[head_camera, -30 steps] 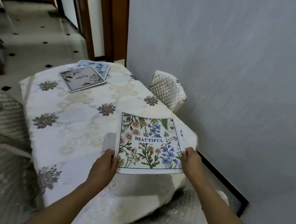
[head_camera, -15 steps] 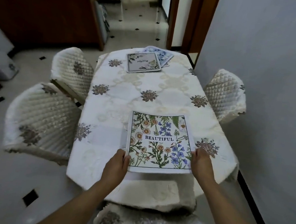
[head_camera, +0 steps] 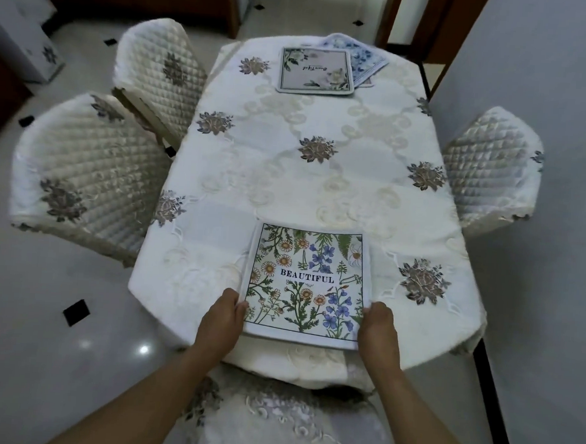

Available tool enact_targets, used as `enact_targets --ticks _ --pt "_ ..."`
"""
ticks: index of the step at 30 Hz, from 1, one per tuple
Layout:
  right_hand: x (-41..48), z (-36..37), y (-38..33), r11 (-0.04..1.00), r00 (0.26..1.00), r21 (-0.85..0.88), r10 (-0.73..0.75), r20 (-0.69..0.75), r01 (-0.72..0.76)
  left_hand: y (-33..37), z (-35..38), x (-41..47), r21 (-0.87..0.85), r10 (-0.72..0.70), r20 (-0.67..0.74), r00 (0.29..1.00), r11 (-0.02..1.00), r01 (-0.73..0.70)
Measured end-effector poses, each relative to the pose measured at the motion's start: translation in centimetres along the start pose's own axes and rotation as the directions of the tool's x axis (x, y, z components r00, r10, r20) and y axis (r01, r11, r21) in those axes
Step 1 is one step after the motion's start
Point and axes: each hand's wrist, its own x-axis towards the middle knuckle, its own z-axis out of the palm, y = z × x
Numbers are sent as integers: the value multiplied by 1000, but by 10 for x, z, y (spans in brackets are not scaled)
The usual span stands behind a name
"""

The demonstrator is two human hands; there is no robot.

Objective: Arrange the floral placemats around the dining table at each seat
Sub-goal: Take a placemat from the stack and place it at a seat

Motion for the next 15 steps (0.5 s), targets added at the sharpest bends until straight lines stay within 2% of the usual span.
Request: enact_targets --ticks 7,12,15 --pt "-8 13 0 983 995 -159 -87 42 92 -13 15 -1 32 -96 10 995 995 96" --pt "-9 19 4 984 999 -180 -9 33 15 -21 22 -2 61 -144 21 989 988 143" --pt "-5 19 8 982 990 -139 134 44 -127 -19 23 -2 90 -148 30 989 985 145"
